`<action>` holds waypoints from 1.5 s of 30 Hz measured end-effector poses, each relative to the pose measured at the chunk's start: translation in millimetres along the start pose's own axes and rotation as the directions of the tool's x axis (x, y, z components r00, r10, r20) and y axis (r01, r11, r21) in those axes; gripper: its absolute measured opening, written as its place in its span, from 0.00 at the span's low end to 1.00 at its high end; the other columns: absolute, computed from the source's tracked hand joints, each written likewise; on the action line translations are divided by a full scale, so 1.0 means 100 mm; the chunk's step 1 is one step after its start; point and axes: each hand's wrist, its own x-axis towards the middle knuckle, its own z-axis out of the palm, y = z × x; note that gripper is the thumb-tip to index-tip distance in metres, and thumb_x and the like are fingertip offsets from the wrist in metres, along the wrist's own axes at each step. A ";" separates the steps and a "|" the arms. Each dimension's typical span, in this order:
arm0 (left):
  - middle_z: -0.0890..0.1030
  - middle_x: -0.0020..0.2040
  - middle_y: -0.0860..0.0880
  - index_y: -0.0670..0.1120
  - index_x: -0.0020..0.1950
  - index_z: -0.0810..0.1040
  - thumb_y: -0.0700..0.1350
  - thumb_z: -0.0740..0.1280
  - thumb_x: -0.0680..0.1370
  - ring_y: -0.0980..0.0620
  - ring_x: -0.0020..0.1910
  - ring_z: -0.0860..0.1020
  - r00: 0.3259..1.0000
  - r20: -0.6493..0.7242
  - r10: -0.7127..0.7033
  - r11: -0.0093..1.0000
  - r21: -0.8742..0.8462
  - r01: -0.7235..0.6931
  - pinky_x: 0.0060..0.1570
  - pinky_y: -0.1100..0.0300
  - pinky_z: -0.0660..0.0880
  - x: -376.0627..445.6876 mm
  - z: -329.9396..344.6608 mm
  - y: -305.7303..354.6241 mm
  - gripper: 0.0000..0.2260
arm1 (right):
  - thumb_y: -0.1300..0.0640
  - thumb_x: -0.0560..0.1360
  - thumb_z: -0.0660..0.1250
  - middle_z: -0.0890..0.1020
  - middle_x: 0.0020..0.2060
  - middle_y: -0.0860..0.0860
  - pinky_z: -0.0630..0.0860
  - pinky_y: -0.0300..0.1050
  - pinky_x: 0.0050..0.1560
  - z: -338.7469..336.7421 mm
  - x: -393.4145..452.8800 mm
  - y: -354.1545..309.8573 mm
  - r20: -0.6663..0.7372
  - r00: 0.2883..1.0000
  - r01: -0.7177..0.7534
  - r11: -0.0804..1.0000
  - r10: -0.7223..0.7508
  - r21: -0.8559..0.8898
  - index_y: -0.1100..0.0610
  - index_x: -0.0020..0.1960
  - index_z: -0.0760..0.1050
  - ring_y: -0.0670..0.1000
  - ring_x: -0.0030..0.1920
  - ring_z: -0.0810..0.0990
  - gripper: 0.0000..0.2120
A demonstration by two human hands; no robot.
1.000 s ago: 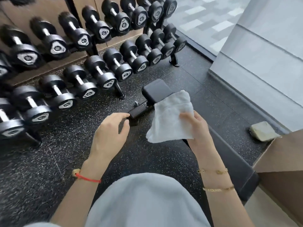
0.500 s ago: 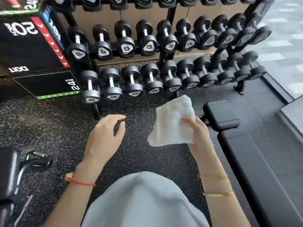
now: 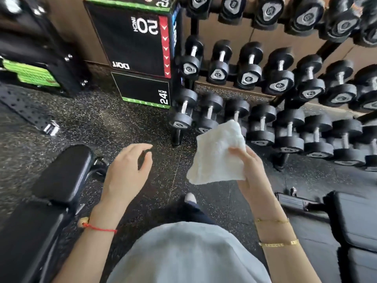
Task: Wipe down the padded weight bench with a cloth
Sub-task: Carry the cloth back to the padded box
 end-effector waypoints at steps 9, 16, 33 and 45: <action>0.80 0.59 0.54 0.50 0.62 0.78 0.48 0.62 0.81 0.52 0.56 0.79 0.979 -0.120 -0.166 0.986 0.007 0.168 0.55 0.53 0.77 1.42 -0.07 -0.49 0.12 | 0.60 0.77 0.66 0.82 0.57 0.61 0.74 0.62 0.63 1.06 1.71 -0.44 0.164 0.986 -0.025 0.999 0.029 -0.025 0.58 0.59 0.80 0.64 0.61 0.78 0.12; 0.80 0.60 0.52 0.48 0.62 0.78 0.47 0.62 0.81 0.50 0.58 0.79 0.952 -0.205 -0.226 0.971 0.031 0.237 0.56 0.51 0.78 2.77 -0.25 -0.83 0.12 | 0.59 0.77 0.65 0.82 0.54 0.63 0.76 0.57 0.50 1.96 3.12 -1.01 0.323 0.946 0.003 0.999 0.012 -0.045 0.60 0.60 0.78 0.60 0.51 0.81 0.13; 0.79 0.62 0.54 0.50 0.64 0.77 0.49 0.61 0.81 0.53 0.52 0.78 0.909 -0.252 -0.333 0.936 0.027 0.351 0.56 0.60 0.73 5.19 -0.67 -2.50 0.13 | 0.60 0.77 0.65 0.82 0.57 0.62 0.74 0.57 0.61 4.24 5.40 -1.36 0.368 0.929 -0.009 0.999 0.025 -0.046 0.61 0.60 0.79 0.62 0.58 0.80 0.13; 0.80 0.61 0.53 0.49 0.64 0.77 0.48 0.62 0.81 0.53 0.60 0.77 0.971 -0.138 -0.194 0.975 0.080 0.206 0.57 0.57 0.74 7.30 -1.42 -3.95 0.13 | 0.61 0.77 0.65 0.83 0.43 0.52 0.77 0.40 0.38 6.23 6.68 -1.75 0.246 0.969 0.004 1.000 -0.011 0.029 0.60 0.57 0.79 0.50 0.42 0.81 0.10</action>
